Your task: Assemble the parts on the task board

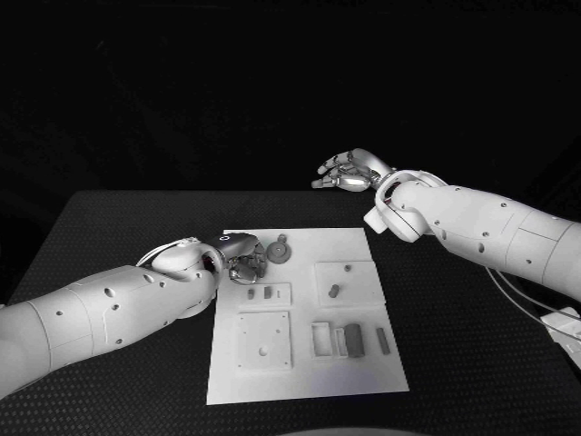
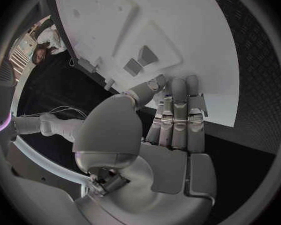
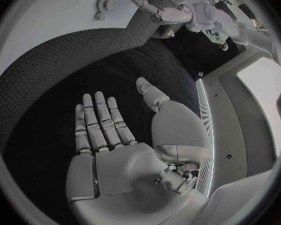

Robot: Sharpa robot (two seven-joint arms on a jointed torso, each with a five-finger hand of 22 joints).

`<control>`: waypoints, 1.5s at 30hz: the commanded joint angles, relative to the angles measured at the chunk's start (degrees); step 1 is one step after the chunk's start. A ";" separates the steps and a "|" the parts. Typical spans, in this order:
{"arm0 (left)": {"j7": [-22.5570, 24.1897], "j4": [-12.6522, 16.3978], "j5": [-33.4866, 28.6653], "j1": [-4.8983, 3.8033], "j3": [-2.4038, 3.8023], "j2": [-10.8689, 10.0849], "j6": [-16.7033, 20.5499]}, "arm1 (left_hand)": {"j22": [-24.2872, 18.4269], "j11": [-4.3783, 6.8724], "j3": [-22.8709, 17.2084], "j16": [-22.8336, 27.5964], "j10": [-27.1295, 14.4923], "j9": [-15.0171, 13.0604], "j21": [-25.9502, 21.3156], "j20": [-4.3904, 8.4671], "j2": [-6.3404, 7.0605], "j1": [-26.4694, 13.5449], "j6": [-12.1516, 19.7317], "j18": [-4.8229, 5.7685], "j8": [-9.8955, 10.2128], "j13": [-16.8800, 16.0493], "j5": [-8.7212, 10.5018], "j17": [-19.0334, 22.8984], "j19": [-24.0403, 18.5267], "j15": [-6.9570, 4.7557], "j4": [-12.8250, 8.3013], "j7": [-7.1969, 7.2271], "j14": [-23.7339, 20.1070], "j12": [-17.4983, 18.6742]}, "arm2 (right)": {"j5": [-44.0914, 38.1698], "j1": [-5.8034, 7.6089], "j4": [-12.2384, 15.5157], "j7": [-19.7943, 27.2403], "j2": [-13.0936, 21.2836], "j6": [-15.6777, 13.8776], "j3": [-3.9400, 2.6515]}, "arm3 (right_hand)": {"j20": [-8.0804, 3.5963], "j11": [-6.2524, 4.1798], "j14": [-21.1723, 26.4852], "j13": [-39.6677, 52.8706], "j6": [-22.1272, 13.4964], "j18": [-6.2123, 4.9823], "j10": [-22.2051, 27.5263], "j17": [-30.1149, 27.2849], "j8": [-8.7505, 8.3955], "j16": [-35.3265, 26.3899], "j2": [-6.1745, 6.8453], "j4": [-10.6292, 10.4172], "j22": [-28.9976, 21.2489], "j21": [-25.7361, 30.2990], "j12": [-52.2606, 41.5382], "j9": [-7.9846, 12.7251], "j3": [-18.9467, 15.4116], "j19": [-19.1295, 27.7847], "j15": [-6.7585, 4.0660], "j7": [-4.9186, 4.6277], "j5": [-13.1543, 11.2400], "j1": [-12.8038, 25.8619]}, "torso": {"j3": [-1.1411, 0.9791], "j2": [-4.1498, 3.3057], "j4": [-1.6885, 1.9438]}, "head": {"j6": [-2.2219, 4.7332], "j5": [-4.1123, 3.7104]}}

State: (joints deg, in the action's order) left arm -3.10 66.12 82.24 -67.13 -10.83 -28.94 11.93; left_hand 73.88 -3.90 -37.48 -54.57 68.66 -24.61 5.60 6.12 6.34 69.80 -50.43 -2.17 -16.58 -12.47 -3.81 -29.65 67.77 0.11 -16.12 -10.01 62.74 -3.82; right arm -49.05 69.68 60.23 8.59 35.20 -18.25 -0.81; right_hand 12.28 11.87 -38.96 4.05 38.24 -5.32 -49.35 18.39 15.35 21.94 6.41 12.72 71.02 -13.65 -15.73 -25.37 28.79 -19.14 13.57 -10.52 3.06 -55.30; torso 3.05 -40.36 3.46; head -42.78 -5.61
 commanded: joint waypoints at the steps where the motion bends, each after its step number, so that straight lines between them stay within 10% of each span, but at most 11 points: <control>1: -0.78 -0.22 -0.38 0.28 -0.21 -0.16 -0.34 | 0.12 -2.75 0.21 0.26 -3.21 0.07 -0.22 -0.50 0.34 0.17 0.39 -0.57 0.21 -0.01 0.28 -0.13 -0.02 0.11 -0.03 -0.16 -0.13 0.12 | -0.08 -0.02 0.10 0.57 0.03 0.60 -0.03 | -0.02 0.26 0.35 -0.08 -0.38 0.85 -0.17 -0.05 0.32 -0.24 0.41 -0.22 0.07 0.23 0.35 0.08 -0.01 0.32 -0.04 -3.76 -0.20 -0.02 | 0.04 0.04 0.07 | -0.04 -0.03; 13: -0.70 0.00 -2.68 0.22 -0.06 -2.58 2.31 | 0.44 -2.62 -0.23 0.15 -2.70 -0.08 -0.28 -0.59 0.40 0.86 0.09 -0.81 -0.20 -0.16 0.26 -0.49 0.21 0.02 -0.13 -0.20 -0.02 -0.32 | -2.42 -0.16 0.20 -0.50 1.29 3.23 -0.02 | -0.47 0.16 -0.83 -0.04 0.08 -0.29 -0.53 0.28 0.83 0.55 -0.26 0.93 0.39 -0.44 0.35 0.07 0.65 -2.63 -0.49 -3.56 -0.20 -1.69 | 0.06 0.04 0.03 | 0.27 -0.25; 27: 7.00 1.38 -38.67 -2.16 2.83 -9.77 2.81 | 0.07 -2.58 4.71 3.10 -1.28 -0.54 -2.00 -0.87 0.98 -5.46 0.21 0.27 -1.16 -1.47 0.75 -0.21 -3.15 0.22 2.41 -0.09 -3.07 -0.53 | -27.36 -1.69 3.83 -3.08 7.33 10.66 0.76 | -1.42 -4.47 -14.03 1.64 8.02 -6.04 -11.54 5.30 5.13 8.05 -1.51 3.94 -1.57 -2.85 -4.39 -1.21 2.72 -19.17 -6.91 -0.45 -0.16 -8.93 | 0.03 0.14 0.12 | 1.21 -0.96; 35: 13.93 2.12 -66.25 -3.19 2.87 -11.93 -3.44 | -5.98 -3.00 5.09 11.85 -1.22 -1.00 -2.07 -3.13 -0.23 -6.98 0.19 1.58 -1.97 -2.16 0.63 2.98 -11.24 2.62 2.15 0.13 -7.29 -0.50 | -40.30 -2.90 11.22 -5.40 12.11 9.67 3.31 | -1.58 -5.52 -18.83 1.39 9.88 -8.04 -14.31 7.55 5.45 9.62 -0.74 3.90 -2.19 -3.47 -4.03 -1.20 2.26 -25.07 -9.22 0.41 -0.18 -9.38 | 0.06 0.08 0.07 | 1.49 -1.18; 45: 15.49 2.80 -69.30 -3.18 2.87 -12.39 -3.92 | -10.64 -2.55 5.46 16.93 0.07 -1.22 -1.98 -4.10 -1.42 -7.66 -0.40 1.54 -2.64 -2.41 0.46 3.46 -12.69 3.50 0.70 0.49 -6.99 -0.48 | -49.28 -4.53 16.32 -7.34 14.42 9.12 4.77 | -1.64 -5.48 -22.13 0.82 11.10 -9.32 -15.55 9.54 5.38 10.09 0.23 3.79 -2.15 -3.83 -1.83 -1.03 2.22 -28.84 -10.68 0.90 -0.18 -9.03 | 0.13 0.05 -0.03 | 1.59 -1.00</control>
State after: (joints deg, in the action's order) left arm 9.80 68.68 17.14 -70.23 -8.02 -41.40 9.84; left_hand 63.32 -6.34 -32.08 -37.92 68.29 -25.81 3.78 2.07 5.43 62.26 -50.67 -1.30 -19.03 -14.81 -3.27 -26.18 55.47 3.30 -15.09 -9.81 55.67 -4.34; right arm -92.38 65.36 76.05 2.69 49.61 -9.44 3.94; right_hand 10.73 6.41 -60.75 4.92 48.91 -13.81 -64.58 27.87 20.68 31.82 6.15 16.51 68.79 -17.31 -17.83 -26.44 31.31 -47.68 2.87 -9.70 3.06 -64.37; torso 3.15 -40.30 3.41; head -41.17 -6.64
